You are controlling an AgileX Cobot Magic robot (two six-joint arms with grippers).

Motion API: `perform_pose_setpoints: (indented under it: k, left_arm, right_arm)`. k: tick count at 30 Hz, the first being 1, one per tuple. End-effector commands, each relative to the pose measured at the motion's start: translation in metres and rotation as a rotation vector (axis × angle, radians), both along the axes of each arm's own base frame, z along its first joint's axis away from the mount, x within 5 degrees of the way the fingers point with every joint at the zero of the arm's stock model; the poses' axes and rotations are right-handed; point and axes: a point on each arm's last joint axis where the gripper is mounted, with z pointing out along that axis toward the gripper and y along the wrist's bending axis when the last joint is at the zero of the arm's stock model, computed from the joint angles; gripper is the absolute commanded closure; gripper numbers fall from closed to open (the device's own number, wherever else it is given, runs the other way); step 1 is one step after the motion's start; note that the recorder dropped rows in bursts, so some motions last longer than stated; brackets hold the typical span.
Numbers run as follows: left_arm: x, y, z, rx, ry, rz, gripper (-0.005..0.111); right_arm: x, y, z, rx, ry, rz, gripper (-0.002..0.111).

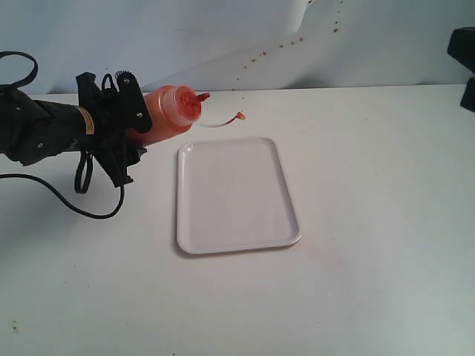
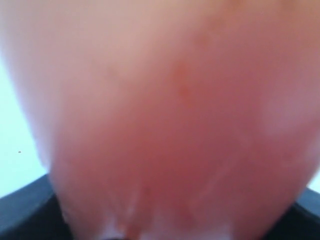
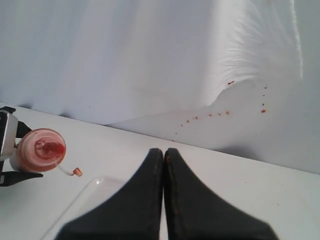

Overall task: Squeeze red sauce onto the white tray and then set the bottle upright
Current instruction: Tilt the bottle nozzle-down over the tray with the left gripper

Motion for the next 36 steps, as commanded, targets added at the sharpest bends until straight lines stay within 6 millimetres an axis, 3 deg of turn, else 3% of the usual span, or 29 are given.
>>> perform_pose_setpoints:
  k: [1, 10, 16, 24, 31, 36]
  left_arm:
    - [0.003, -0.005, 0.013, -0.036, -0.061, -0.015, 0.107]
    - [0.004, -0.007, 0.016, -0.058, -0.092, -0.029, 0.107]
    - [0.004, -0.007, 0.016, -0.055, -0.097, -0.034, 0.107]
    - [0.005, -0.008, 0.017, 0.165, -0.183, -0.222, 0.107]
    - [0.01, -0.016, 0.032, 0.221, -0.409, -0.348, 0.107]
    - [0.021, -0.003, 0.058, 0.396, -0.705, -0.189, 0.107]
  right_arm:
    - [0.03, 0.001, 0.001, 0.003, 0.042, 0.016, 0.108]
    - [0.077, 0.028, -0.01, -0.006, 0.094, 0.407, 0.108]
    - [0.112, 0.03, -0.028, -0.006, 0.158, 0.443, 0.108]
    - [0.151, 0.041, -0.056, 0.087, 0.216, 0.647, 0.108]
    - [0.182, 0.043, -0.078, 0.145, 0.279, 0.672, 0.108]
    - [0.192, 0.043, -0.082, 0.221, 0.282, 0.649, 0.108]
